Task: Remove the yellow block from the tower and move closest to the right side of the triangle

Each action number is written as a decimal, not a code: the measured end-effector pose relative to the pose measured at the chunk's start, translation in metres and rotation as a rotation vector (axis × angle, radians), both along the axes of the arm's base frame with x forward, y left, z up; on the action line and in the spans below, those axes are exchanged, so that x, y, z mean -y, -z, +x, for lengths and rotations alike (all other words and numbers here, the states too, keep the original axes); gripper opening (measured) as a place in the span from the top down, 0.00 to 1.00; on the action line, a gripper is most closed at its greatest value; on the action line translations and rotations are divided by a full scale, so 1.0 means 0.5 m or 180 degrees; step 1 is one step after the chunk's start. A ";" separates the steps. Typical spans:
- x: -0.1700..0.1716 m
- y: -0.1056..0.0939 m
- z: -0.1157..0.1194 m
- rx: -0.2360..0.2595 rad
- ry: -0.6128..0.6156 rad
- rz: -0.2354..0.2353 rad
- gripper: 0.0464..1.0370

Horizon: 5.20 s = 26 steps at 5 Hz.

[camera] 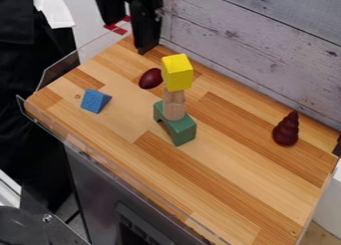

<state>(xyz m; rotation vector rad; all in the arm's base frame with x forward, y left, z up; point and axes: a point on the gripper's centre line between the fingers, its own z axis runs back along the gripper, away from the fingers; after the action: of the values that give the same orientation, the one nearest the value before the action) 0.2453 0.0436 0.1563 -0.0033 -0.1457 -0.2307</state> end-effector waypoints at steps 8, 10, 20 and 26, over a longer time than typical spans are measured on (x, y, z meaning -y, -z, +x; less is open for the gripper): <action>0.051 0.091 0.057 -0.0267 0.0170 0.0047 0.04; 0.051 0.108 0.067 -0.0269 0.0115 0.0007 0.35; -0.117 0.138 -0.037 -0.0351 -0.1191 -0.0332 0.46; -0.086 0.245 -0.063 -0.0620 -0.1073 -0.0434 0.46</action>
<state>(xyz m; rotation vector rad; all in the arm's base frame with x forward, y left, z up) 0.2139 0.0868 0.0339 -0.1354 0.0335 0.1166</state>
